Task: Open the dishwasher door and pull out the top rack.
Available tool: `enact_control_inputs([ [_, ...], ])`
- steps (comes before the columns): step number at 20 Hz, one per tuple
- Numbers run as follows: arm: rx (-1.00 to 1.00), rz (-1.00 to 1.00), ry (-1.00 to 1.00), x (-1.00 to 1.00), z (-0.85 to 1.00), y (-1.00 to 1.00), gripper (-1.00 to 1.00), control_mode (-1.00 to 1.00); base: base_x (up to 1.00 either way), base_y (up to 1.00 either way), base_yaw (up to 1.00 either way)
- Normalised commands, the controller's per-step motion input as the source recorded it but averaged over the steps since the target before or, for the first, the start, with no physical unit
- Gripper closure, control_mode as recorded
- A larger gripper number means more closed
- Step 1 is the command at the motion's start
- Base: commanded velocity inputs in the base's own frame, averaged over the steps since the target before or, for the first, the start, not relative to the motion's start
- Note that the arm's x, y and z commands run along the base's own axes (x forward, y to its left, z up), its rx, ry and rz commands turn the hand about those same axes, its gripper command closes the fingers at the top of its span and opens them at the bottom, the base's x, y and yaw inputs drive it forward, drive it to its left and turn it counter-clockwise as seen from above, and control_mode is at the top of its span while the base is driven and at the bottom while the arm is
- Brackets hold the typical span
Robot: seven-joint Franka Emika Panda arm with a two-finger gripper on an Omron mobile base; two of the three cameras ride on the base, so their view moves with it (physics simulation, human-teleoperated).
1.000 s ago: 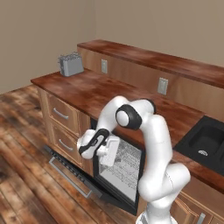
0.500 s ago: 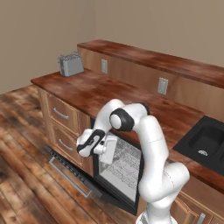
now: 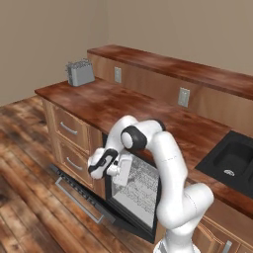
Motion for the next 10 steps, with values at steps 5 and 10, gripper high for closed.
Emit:
enact_control_inputs([
  [5, 0.0, 0.08, -0.03, 0.16, -0.24, -0.03, -1.0, -1.0, 0.0, 0.0, 0.0],
  [10, 0.0, 0.07, -0.06, 0.24, -0.01, -0.08, -1.0, -1.0, 0.0, 0.0, 0.0],
])
